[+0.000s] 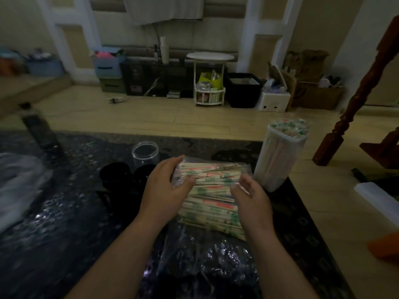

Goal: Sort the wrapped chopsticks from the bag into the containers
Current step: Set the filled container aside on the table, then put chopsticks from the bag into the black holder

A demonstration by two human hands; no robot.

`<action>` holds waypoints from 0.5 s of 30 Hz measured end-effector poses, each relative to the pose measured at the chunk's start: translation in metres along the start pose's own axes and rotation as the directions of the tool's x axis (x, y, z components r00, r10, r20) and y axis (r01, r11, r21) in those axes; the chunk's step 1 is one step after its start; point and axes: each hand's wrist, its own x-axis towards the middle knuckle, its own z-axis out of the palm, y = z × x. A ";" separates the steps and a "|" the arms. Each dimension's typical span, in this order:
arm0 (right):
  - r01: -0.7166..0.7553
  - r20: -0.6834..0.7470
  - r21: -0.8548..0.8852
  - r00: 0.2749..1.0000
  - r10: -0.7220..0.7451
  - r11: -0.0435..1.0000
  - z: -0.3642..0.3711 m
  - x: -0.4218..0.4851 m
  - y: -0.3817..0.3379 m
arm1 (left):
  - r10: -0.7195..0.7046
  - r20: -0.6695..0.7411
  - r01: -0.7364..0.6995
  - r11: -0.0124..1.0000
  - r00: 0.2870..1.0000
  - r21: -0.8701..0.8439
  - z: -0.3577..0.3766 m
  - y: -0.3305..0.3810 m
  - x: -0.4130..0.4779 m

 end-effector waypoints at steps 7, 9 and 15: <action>0.046 0.055 -0.010 0.997 -0.045 0.999 0.018 -0.027 0.014 | -0.103 -0.081 0.101 0.995 0.991 -0.022 -0.022 -0.030 -0.022; 0.062 0.080 -0.043 0.995 -0.058 0.997 0.021 -0.026 0.017 | -0.174 -0.127 0.168 0.984 0.976 -0.061 -0.022 -0.043 -0.027; 0.073 0.122 -0.123 0.991 -0.058 0.990 0.027 -0.022 0.036 | -0.474 -0.233 0.399 0.864 0.849 -0.306 -0.023 -0.076 -0.027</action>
